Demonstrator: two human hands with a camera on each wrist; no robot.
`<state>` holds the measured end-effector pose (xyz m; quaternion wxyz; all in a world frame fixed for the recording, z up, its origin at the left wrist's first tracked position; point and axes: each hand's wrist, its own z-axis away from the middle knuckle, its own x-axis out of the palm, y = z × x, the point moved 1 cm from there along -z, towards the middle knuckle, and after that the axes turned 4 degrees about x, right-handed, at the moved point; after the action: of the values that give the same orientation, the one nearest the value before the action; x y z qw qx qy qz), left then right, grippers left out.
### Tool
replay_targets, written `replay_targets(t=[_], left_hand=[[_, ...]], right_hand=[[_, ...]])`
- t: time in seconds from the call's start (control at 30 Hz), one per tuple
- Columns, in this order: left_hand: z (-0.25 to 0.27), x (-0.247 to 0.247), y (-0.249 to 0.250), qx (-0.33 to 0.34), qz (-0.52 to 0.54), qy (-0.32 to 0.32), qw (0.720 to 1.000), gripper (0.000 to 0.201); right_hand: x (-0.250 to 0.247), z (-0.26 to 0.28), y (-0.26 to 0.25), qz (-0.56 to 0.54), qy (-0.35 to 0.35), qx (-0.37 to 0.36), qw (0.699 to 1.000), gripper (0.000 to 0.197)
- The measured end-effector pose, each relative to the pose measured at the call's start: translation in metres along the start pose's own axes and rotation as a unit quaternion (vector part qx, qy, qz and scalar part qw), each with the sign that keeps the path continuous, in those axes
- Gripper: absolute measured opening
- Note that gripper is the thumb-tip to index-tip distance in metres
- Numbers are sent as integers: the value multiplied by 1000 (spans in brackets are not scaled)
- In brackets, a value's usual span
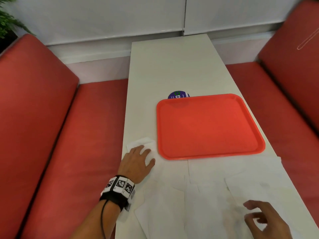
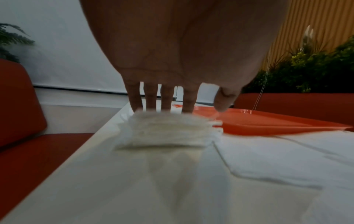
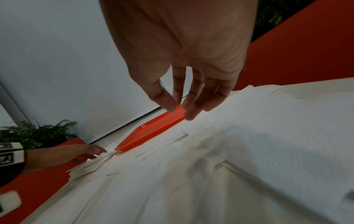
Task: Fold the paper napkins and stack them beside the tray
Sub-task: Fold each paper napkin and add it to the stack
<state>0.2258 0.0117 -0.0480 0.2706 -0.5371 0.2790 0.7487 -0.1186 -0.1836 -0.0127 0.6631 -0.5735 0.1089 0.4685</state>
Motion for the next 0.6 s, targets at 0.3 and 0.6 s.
replay_targets(t=[0.3, 0.6], left_hand=[[51, -27, 59, 37, 24, 174, 984, 49], [108, 35, 217, 116, 127, 97, 980, 37]], right_hand=[[-55, -48, 70, 156, 83, -116, 977, 39], [-51, -57, 101, 214, -13, -129, 968, 42]])
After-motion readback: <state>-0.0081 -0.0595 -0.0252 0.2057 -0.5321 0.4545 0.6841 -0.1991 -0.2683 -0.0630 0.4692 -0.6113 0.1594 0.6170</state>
